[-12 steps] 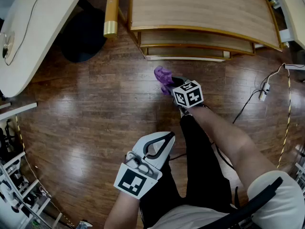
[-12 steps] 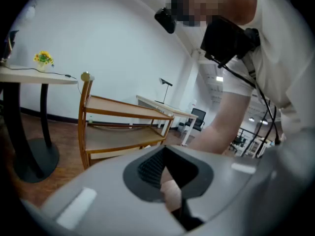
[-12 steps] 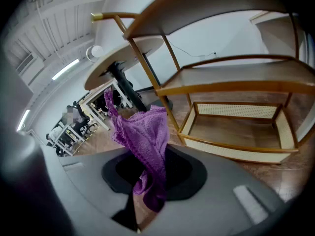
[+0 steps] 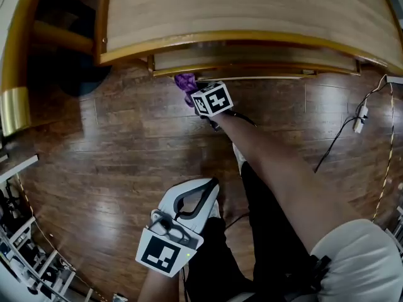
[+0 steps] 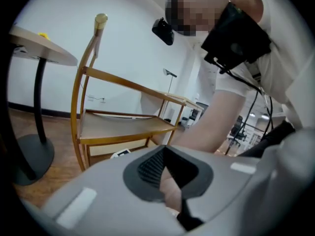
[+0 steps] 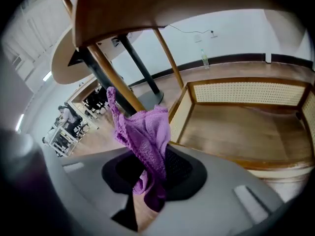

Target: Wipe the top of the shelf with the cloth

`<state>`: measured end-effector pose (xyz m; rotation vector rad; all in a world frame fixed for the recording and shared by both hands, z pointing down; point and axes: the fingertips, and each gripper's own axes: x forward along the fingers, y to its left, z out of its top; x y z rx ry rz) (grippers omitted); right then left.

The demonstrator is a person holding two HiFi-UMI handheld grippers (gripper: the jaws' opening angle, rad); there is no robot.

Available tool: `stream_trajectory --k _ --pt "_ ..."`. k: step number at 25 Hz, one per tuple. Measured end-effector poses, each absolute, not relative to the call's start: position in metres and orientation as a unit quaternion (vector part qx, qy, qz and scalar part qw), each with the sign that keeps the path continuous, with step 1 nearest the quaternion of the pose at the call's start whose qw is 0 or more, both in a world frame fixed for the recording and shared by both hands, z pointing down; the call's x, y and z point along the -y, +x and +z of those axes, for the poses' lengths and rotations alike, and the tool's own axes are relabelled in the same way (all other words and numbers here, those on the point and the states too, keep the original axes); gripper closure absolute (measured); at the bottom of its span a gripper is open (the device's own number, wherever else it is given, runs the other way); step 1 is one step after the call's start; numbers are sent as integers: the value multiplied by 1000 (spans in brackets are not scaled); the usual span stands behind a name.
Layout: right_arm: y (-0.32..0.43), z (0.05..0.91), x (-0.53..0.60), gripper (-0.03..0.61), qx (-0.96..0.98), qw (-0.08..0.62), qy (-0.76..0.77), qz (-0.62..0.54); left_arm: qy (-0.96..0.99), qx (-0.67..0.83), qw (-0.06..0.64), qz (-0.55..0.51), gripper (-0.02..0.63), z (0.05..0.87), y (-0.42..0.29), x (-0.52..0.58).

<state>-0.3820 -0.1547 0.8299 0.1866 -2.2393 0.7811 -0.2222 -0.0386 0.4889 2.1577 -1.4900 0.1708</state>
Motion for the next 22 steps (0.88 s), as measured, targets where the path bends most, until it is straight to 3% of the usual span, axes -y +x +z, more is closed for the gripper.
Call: stream_trajectory --k 9,22 --pt "-328 857 208 477 861 384 123 311 821 499 268 72 595 514 -187 67" --pt "-116 871 341 477 819 418 263 292 857 428 277 73 595 518 -129 115"
